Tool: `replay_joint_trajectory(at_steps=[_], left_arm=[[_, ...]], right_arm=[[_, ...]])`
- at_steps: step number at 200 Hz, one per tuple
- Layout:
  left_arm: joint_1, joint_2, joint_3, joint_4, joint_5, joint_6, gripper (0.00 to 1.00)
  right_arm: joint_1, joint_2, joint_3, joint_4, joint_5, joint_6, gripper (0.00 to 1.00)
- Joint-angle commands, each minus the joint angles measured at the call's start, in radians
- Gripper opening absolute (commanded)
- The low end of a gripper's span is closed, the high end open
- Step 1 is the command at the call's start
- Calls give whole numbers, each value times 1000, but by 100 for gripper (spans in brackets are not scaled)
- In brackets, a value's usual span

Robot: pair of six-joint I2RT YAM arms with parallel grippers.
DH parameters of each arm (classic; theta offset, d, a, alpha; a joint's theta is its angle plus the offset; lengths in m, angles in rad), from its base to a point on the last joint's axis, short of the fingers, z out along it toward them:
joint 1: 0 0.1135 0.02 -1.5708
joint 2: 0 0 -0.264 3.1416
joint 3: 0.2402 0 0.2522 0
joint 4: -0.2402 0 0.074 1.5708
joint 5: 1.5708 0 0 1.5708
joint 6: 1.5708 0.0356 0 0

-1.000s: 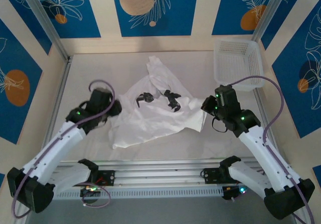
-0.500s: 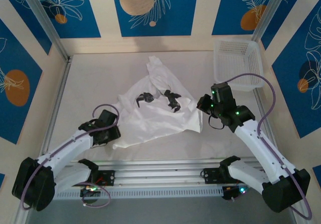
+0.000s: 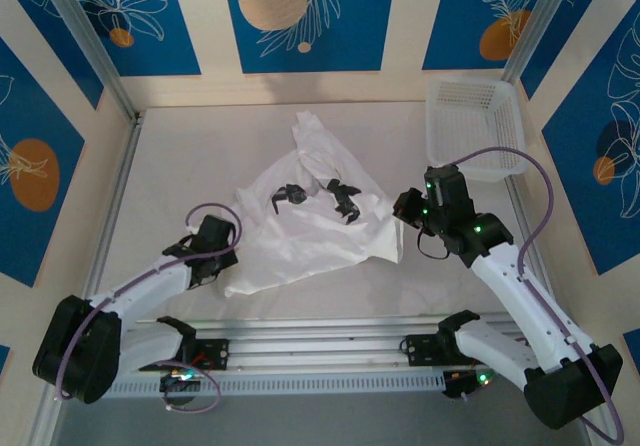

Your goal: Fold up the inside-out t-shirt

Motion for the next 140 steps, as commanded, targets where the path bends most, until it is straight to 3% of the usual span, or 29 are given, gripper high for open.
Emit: replay_joint_trajectory(at_steps=[1, 25, 33, 69, 87, 113, 140], left_arm=[[23, -23, -3, -18, -53, 24, 15], [35, -14, -6, 7, -24, 62, 32], [36, -4, -9, 34, 4, 80, 32], [38, 44, -9, 95, 59, 88, 18], [39, 27, 6, 71, 59, 100, 0], [38, -137, 129, -142, 51, 130, 0], [39, -359, 371, -309, 43, 170, 0]], right_arm=[[0, -28, 56, 1, -19, -8, 0], [0, -44, 55, -3, -5, -18, 0], [0, -49, 51, -5, -3, -16, 0], [0, -52, 43, -8, -5, 0, 0], [-2, -57, 65, -27, 13, 1, 0], [-2, -88, 168, -53, 52, -64, 0], [5, -167, 287, -33, 60, -146, 0]])
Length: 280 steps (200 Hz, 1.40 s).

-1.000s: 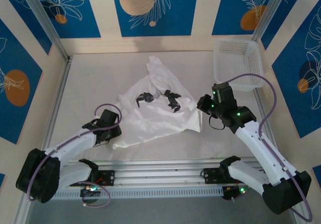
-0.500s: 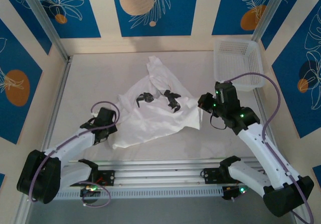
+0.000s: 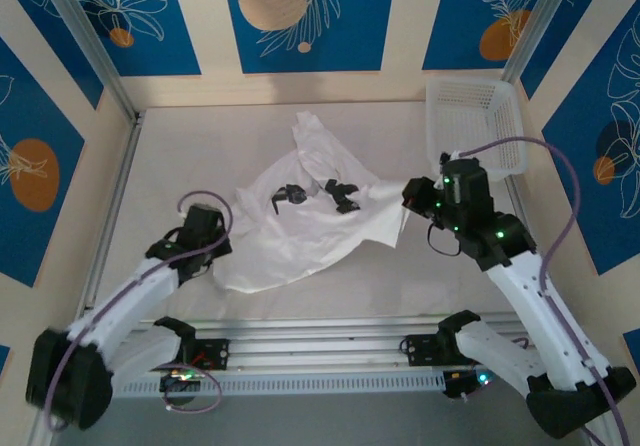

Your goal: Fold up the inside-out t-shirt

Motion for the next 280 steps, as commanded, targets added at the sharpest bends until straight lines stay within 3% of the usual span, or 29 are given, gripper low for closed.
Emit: replay_joint_trajectory(at_steps=[1, 50, 82, 105, 130, 170, 202, 228, 258, 280], left_arm=[[12, -173, 234, -162, -12, 56, 0], [12, -137, 712, -215, -4, 172, 0], [12, -18, 846, -209, -56, 190, 0], [15, 80, 827, -183, -35, 167, 0], [45, 192, 709, -119, 24, 113, 0], [126, 456, 473, 167, 229, 38, 0], [141, 699, 435, 373, 286, 14, 0], [161, 803, 479, 390, 266, 22, 0], [182, 784, 506, 311, 241, 56, 33], [187, 700, 491, 150, 223, 72, 37]], right_arm=[[5, -101, 129, 32, 26, -95, 0], [11, -213, 313, 85, 82, -179, 0], [11, -183, 410, 65, 235, -232, 0], [11, -77, 462, -62, 373, -244, 0], [-5, 31, 379, -101, 396, -258, 0], [-112, 138, 83, 38, 278, -180, 0], [-191, 228, -44, 134, 224, -162, 0], [-228, 236, -73, 150, 198, -164, 0], [-234, 202, -93, 134, 183, -174, 0], [-233, 171, -109, 120, 163, -171, 0]])
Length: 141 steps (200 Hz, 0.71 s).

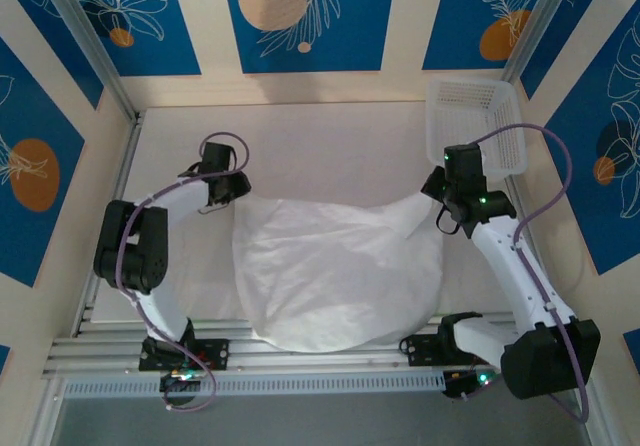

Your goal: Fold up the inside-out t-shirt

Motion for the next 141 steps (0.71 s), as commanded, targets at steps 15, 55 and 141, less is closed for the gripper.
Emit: replay_joint_trajectory(at_steps=[15, 55, 141], left_arm=[[14, -172, -52, -219, 9, 11, 32], [11, -340, -311, -204, 88, -28, 25], [9, -247, -385, -73, 207, -21, 30]], right_arm=[[-4, -71, -43, 12, -59, 25, 0], [9, -95, -81, 32, -100, 59, 0], [26, -112, -73, 7, -75, 46, 0]])
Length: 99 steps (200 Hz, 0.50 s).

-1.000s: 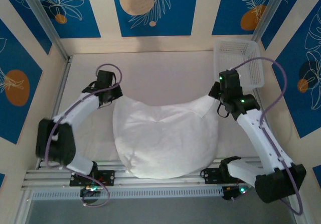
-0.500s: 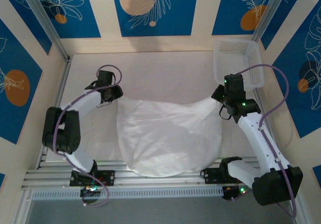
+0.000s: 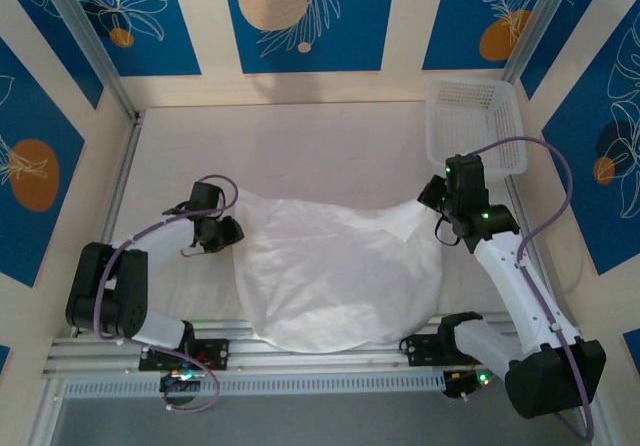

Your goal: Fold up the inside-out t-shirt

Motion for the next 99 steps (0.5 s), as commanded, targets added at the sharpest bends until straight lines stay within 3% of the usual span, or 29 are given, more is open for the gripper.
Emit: replay_joint_trajectory(at_steps=[1, 63, 99], left_arm=[[4, 16, -6, 43, 42, -8, 30], [-1, 20, -17, 39, 85, -1, 28], [-4, -18, -36, 34, 86, -8, 0]], right_arm=[[6, -26, -1, -5, 5, 9, 0], [8, -17, -4, 1, 3, 14, 0], [10, -17, -9, 9, 2, 20, 0]])
